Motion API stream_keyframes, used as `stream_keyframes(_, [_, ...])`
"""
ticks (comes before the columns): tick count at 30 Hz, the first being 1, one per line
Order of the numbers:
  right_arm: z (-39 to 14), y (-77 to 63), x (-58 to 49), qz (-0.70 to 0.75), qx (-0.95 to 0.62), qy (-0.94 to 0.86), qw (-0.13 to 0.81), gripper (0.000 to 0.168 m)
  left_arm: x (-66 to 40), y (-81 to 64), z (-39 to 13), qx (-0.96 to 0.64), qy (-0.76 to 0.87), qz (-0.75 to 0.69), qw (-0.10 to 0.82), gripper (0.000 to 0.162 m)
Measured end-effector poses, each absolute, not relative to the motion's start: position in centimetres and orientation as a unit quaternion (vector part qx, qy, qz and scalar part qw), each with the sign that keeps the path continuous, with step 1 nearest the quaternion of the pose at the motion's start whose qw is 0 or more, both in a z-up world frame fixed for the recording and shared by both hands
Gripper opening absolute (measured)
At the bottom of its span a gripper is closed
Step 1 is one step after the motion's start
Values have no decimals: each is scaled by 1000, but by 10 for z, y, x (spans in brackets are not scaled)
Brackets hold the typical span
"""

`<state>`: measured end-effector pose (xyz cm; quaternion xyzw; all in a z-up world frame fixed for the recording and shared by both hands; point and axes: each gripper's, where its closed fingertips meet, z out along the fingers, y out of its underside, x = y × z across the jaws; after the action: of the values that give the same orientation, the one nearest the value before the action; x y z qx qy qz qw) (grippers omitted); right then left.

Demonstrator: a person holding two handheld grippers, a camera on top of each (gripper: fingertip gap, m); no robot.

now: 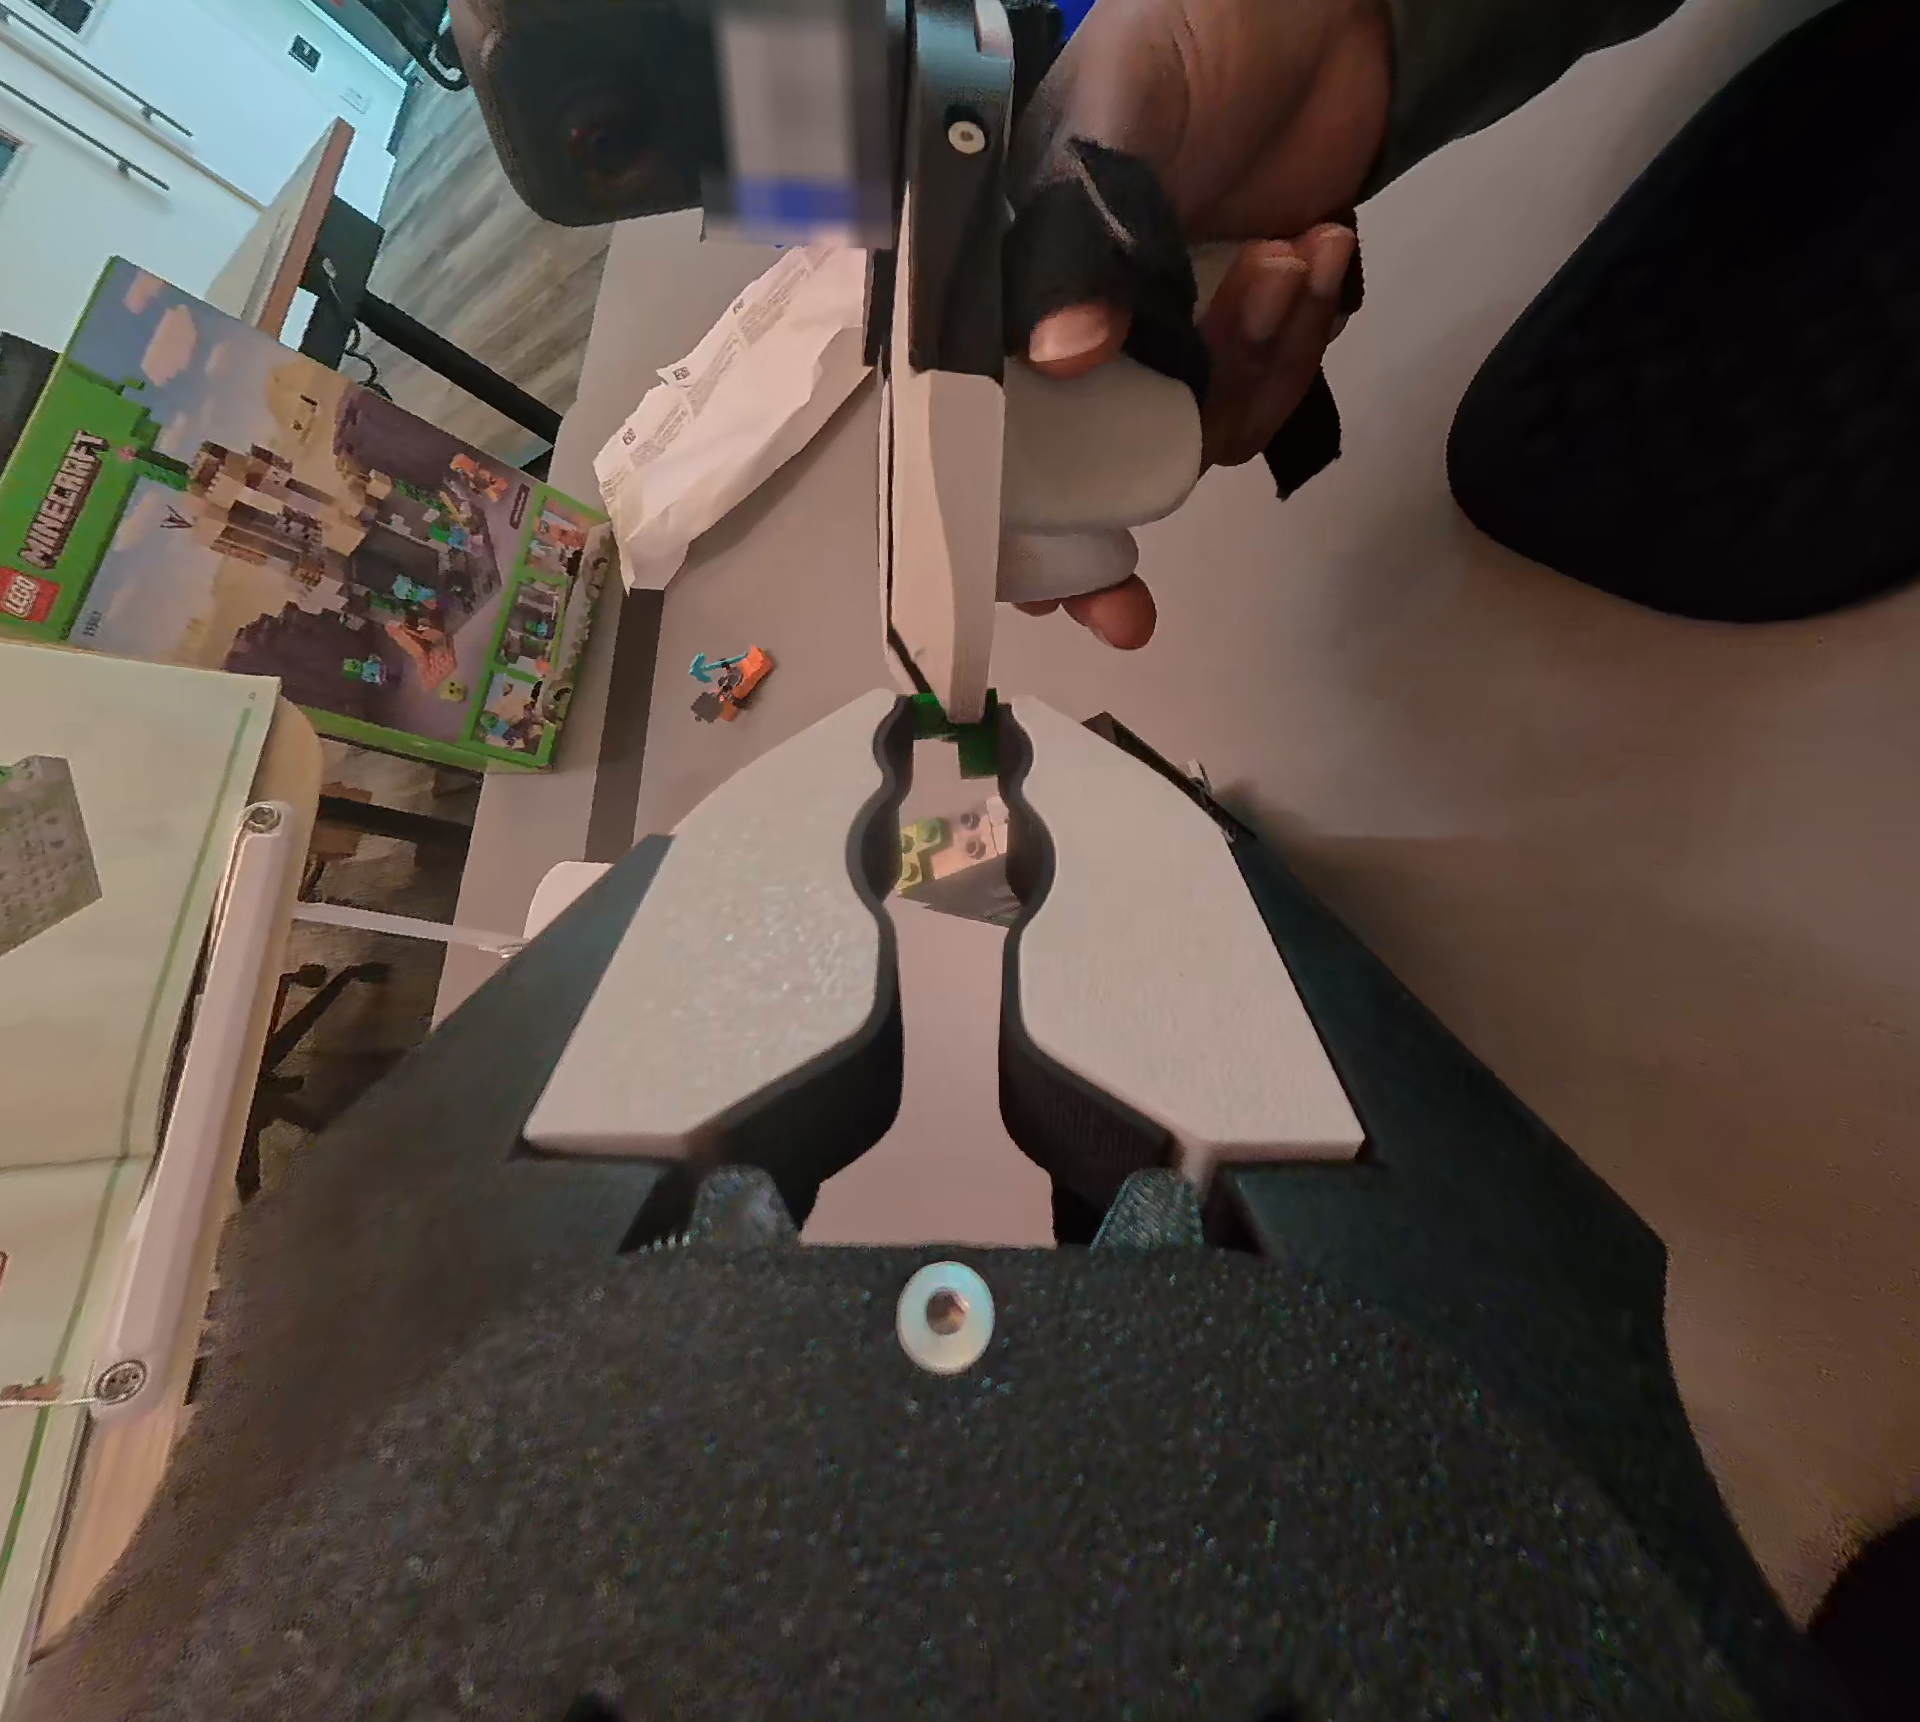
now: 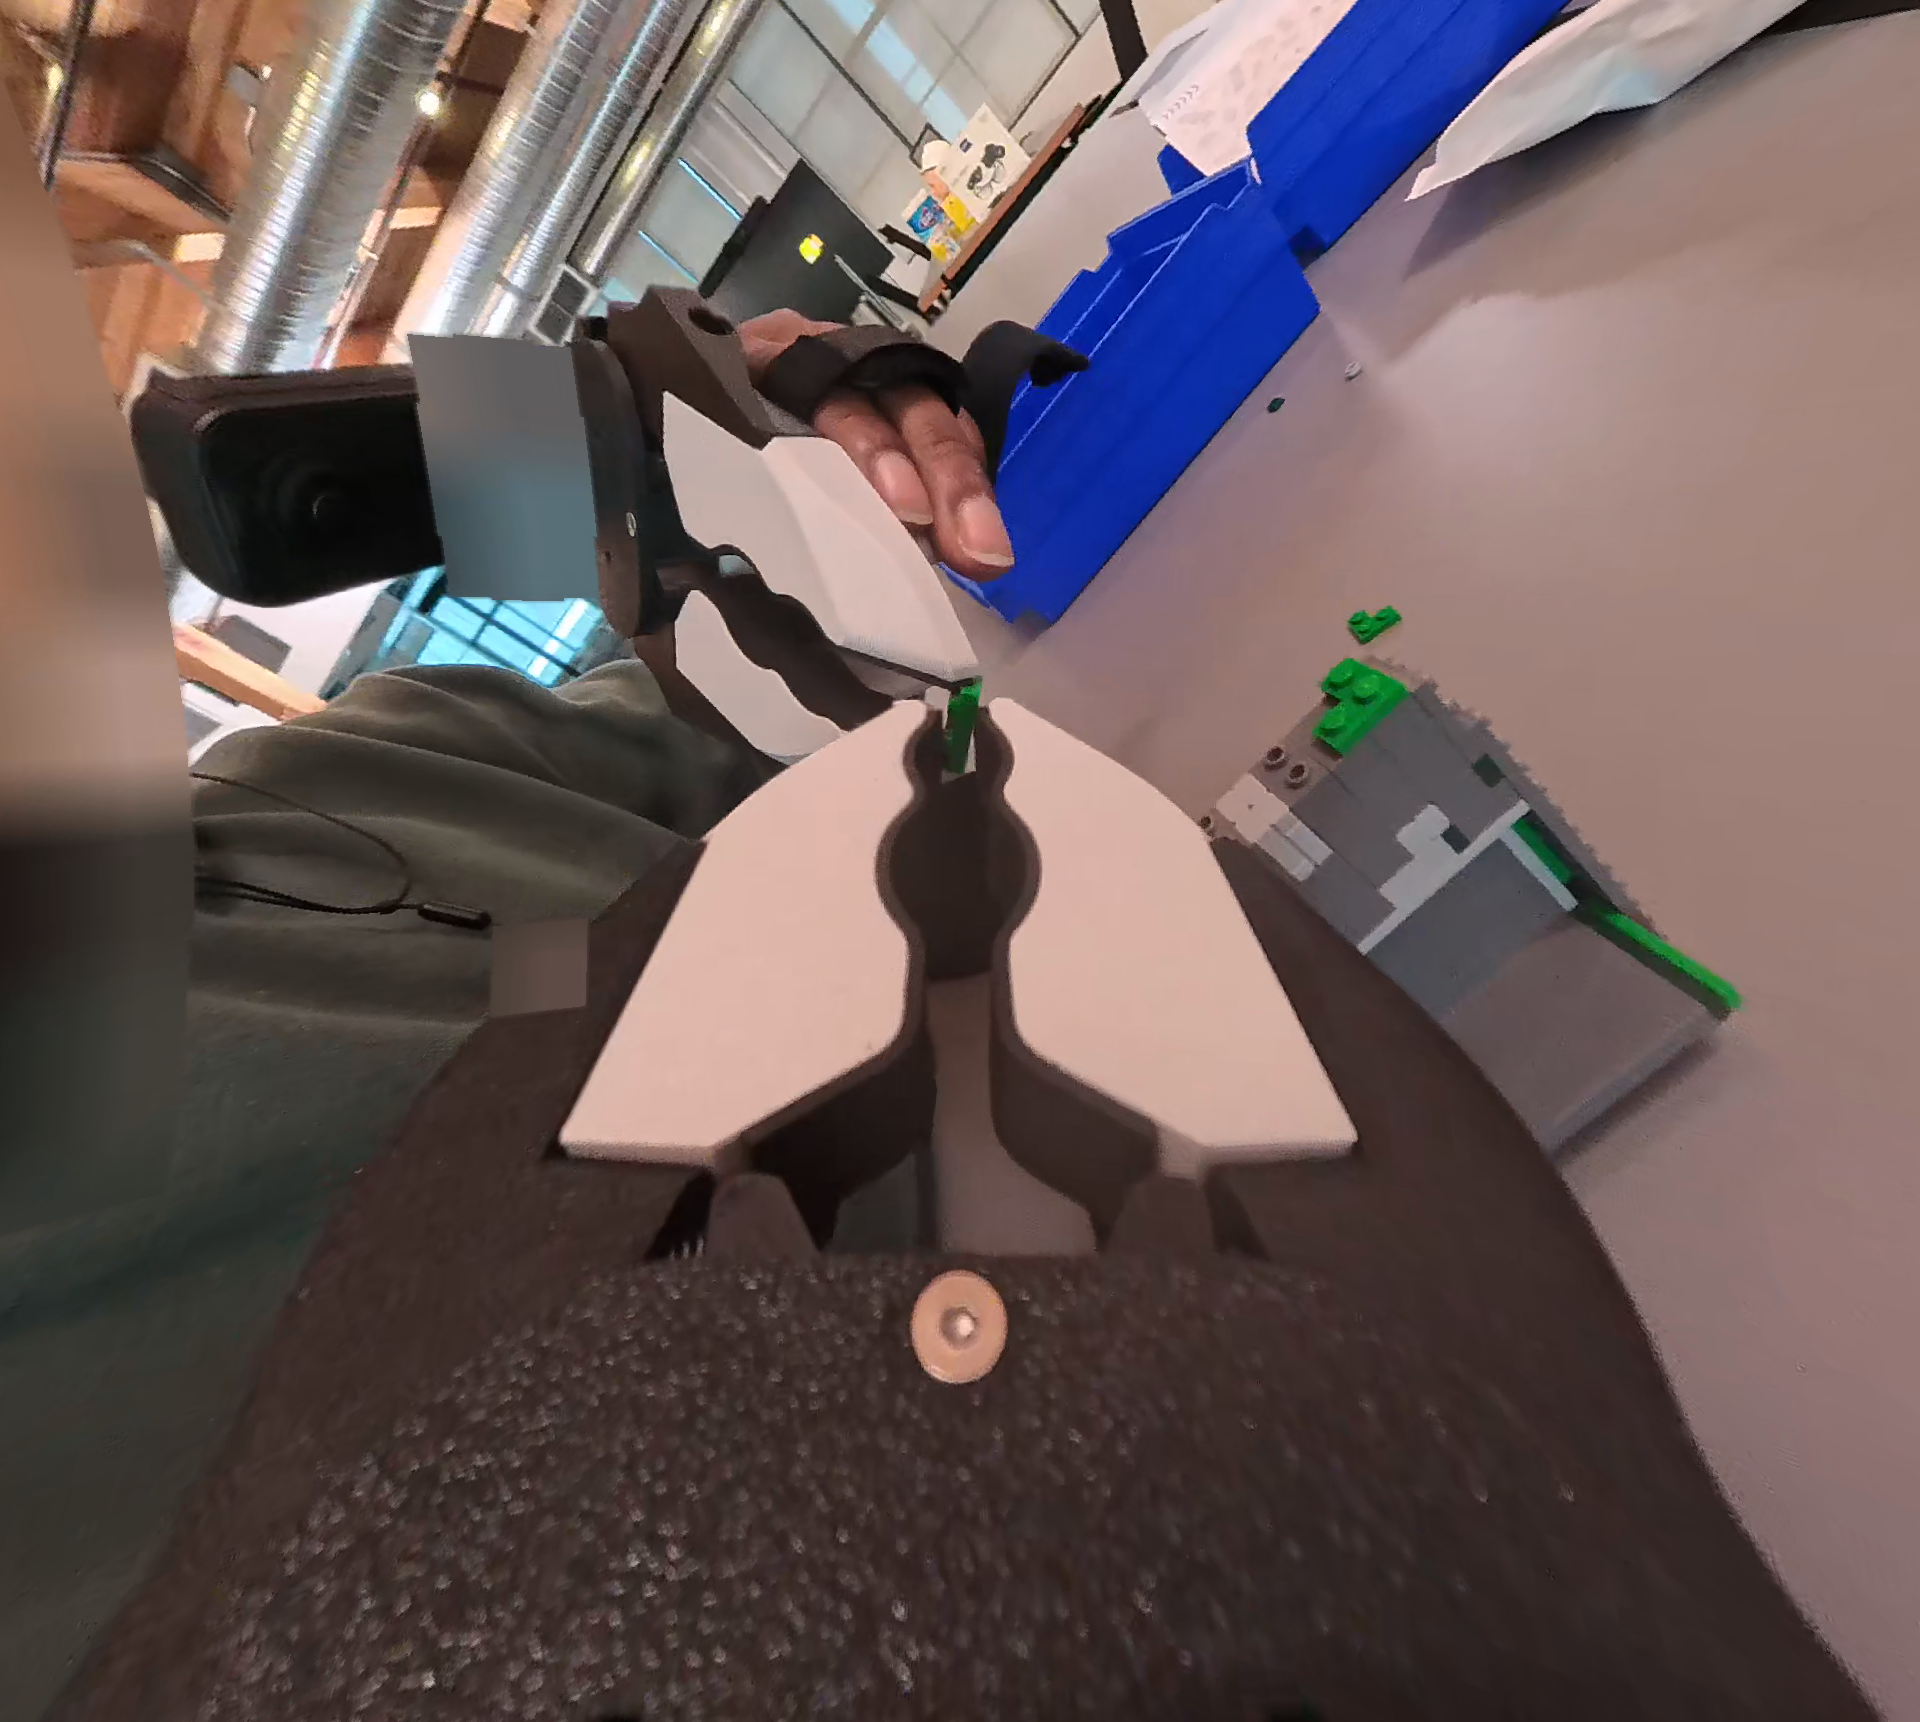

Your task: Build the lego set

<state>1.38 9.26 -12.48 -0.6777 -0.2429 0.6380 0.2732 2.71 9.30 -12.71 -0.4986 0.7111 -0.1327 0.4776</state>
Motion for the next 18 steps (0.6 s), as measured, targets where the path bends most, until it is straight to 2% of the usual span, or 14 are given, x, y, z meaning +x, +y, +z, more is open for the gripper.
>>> stream_keyframes(6, [-128,92,13,650,-671,-244,262,4,26,91,-129,-498,706,-149,481,15])
stream_keyframes(10, [-125,94,17,666,-658,-235,263,4,20,94,-125,-515,680,-180,490,22])
stream_keyframes(18, [-118,105,28,674,-641,-223,291,4,10,99,-128,-557,629,-258,477,15])
